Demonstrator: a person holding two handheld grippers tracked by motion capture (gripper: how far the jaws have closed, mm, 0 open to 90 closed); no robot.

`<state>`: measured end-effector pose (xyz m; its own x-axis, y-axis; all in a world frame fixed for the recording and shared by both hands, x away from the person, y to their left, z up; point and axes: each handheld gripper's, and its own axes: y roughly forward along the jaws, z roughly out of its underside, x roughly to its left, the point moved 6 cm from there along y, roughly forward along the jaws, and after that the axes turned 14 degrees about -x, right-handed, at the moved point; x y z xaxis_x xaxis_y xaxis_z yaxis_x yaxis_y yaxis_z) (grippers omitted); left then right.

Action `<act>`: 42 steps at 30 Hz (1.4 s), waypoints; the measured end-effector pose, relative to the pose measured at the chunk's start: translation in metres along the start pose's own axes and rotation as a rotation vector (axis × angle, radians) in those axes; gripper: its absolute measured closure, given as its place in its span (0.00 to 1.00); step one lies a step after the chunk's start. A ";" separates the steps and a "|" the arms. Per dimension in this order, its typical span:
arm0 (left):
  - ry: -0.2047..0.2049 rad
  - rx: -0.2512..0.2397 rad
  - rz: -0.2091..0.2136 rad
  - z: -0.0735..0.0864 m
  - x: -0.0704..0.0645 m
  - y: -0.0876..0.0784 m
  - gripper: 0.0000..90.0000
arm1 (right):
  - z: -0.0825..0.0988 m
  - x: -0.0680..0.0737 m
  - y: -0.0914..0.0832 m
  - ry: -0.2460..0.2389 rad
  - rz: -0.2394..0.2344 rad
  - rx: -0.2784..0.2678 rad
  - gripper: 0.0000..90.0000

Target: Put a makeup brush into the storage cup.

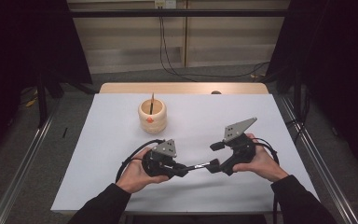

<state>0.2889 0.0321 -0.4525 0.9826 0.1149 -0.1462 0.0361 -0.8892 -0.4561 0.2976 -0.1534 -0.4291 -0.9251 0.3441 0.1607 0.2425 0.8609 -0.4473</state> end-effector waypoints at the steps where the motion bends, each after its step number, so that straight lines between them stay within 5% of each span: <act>1: 0.001 -0.016 -0.003 -0.001 -0.001 0.000 0.88 | -0.001 0.000 -0.001 0.002 0.005 -0.012 0.20; 18: -0.006 -0.161 -0.042 -0.014 -0.004 -0.011 0.88 | -0.019 -0.003 -0.019 0.012 0.053 -0.257 0.25; 35: -0.001 -0.317 -0.105 -0.028 -0.004 -0.024 0.88 | -0.030 -0.002 -0.029 0.030 0.083 -0.385 0.28; 42: -0.012 -0.382 -0.109 -0.030 -0.003 -0.024 0.88 | -0.031 -0.002 -0.029 0.025 0.079 -0.389 0.31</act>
<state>0.2903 0.0399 -0.4150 0.9670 0.2213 -0.1262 0.2079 -0.9719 -0.1107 0.3015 -0.1675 -0.3890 -0.8927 0.4203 0.1628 0.4100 0.9072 -0.0937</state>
